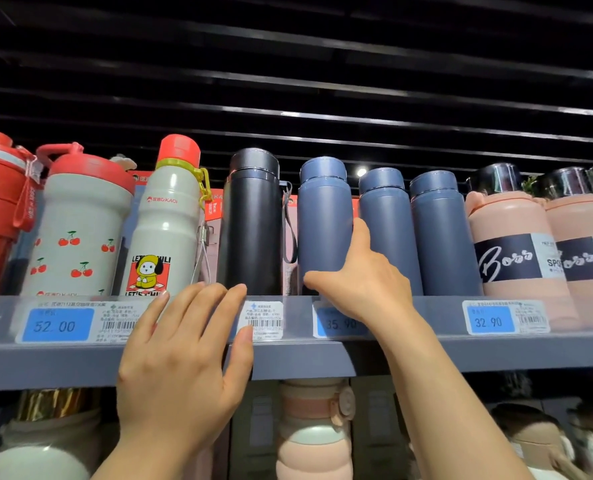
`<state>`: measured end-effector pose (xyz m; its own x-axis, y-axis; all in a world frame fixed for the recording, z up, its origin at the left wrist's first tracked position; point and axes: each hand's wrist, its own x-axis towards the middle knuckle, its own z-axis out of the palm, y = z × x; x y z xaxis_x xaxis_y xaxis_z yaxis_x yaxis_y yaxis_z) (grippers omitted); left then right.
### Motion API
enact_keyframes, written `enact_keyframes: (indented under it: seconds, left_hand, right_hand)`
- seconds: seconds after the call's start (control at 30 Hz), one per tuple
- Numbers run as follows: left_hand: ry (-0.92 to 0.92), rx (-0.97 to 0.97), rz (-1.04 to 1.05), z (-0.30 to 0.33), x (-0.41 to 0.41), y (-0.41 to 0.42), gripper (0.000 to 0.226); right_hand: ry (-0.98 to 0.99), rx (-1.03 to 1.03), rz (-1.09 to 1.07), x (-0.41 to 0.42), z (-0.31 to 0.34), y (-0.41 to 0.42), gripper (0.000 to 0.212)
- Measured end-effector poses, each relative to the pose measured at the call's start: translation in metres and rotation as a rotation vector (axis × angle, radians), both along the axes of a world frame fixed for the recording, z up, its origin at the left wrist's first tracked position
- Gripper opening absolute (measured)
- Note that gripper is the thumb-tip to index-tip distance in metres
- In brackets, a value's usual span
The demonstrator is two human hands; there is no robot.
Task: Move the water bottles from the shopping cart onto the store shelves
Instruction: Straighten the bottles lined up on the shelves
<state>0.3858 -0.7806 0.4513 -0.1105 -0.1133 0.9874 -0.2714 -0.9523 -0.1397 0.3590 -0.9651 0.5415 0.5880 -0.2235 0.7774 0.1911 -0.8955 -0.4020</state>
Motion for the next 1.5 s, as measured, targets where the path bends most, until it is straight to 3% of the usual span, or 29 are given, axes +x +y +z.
enact_keyframes:
  seconds: [0.3, 0.4, 0.53, 0.7, 1.07, 1.13, 1.27, 1.33, 1.5]
  left_hand:
    - [0.029, 0.001, 0.0, 0.001, -0.003, 0.0, 0.047]
    - [0.023, 0.0, -0.001, 0.0, -0.003, 0.0, 0.047]
    - [0.029, 0.004, -0.002, 0.0, -0.003, 0.001, 0.047]
    - [0.052, 0.001, -0.015, 0.001, -0.005, 0.0, 0.048]
    - [0.037, -0.011, -0.016, 0.0, -0.004, -0.001, 0.048]
    - [0.029, -0.01, -0.015, 0.0, -0.004, -0.001, 0.048]
    - [0.03, 0.0, -0.019, 0.0, -0.003, 0.0, 0.048]
    - [0.029, -0.005, -0.024, 0.0, -0.003, 0.0, 0.048]
    - [0.048, 0.001, -0.024, 0.001, -0.003, 0.0, 0.049]
  right_hand:
    - [-0.022, -0.002, -0.144, 0.006, 0.002, 0.01, 0.122]
    - [-0.113, -0.05, -0.185, -0.002, 0.0, 0.001, 0.11]
    - [-0.39, -0.051, -0.335, -0.007, -0.002, -0.04, 0.069]
    - [-0.125, 0.118, -0.184, -0.001, 0.003, -0.077, 0.076]
    - [-0.039, 0.152, -0.241, 0.006, 0.007, -0.064, 0.059]
    - [-0.06, 0.162, -0.26, 0.005, 0.006, -0.061, 0.068]
    - [-0.099, 0.151, -0.327, 0.006, 0.003, -0.058, 0.111]
    - [-0.097, 0.144, -0.303, 0.006, 0.002, -0.06, 0.118]
    - [-0.043, 0.128, -0.184, 0.001, 0.002, -0.066, 0.092]
